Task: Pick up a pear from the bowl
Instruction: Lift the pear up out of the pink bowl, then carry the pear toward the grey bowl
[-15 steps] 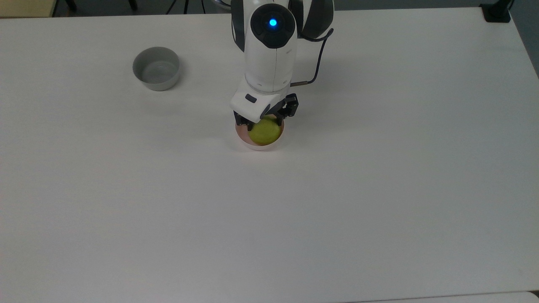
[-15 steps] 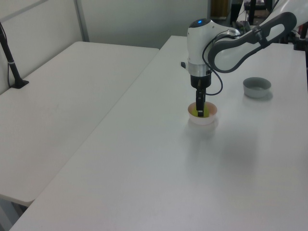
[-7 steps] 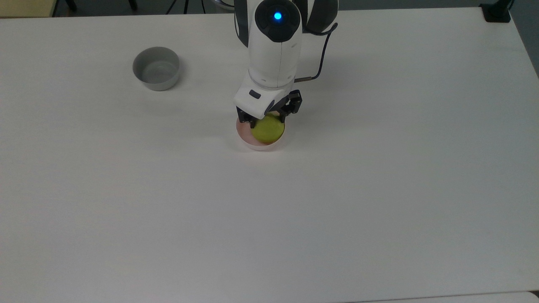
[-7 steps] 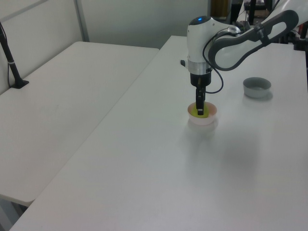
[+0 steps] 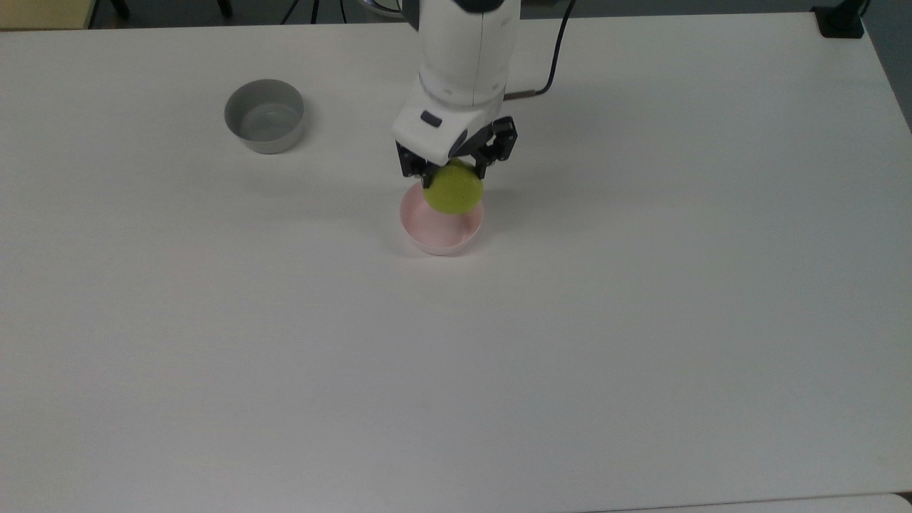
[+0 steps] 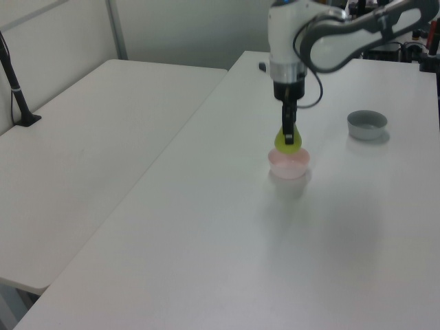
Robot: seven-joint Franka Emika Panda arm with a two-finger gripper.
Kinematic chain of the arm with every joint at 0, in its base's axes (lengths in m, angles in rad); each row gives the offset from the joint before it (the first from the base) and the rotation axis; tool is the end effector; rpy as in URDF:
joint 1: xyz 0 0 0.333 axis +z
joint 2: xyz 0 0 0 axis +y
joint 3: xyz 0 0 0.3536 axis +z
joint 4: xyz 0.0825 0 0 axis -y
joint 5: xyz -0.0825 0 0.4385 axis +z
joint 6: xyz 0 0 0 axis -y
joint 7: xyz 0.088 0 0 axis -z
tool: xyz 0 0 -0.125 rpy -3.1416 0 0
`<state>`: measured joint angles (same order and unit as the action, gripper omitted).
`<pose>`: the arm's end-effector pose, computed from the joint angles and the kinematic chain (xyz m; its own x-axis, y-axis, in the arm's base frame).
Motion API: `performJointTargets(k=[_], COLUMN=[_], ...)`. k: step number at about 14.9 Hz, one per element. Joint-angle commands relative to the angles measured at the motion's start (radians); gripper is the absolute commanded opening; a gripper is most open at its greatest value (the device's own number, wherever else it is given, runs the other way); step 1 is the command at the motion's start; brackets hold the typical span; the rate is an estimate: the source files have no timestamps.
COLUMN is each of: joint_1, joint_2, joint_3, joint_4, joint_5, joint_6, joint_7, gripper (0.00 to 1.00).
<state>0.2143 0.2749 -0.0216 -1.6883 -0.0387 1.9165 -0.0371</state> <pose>0.6818 0.1307 0.4306 0.9694 0.2408 -0.0484 0.2428 -0.9693 0.0398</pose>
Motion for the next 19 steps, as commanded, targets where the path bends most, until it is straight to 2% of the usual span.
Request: performJointTargets(k=[1, 4, 7, 11, 14, 19], joint_1=[-0.001, -0.015, -0.071, -0.133, -0.183, -0.21], joint_2=[-0.057, -0.069, -0.066, -0.054, -0.004, 0.127], joint_3=[-0.007, -0.024, -0.047, -0.116, -0.123, -0.123], joint_4=[0.074, 0.087, 0.087, 0.088, 0.087, 0.084], joint_5=[-0.003, -0.006, -0.015, -0.004, -0.004, -0.007], joint_6=[-0.109, -0.119, -0.108, -0.081, 0.019, 0.165], joint_7=[-0.004, -0.017, -0.041, -0.165, -0.185, -0.182], gripper=[0.35, 0.35, 0.35, 0.36, 0.36, 0.36])
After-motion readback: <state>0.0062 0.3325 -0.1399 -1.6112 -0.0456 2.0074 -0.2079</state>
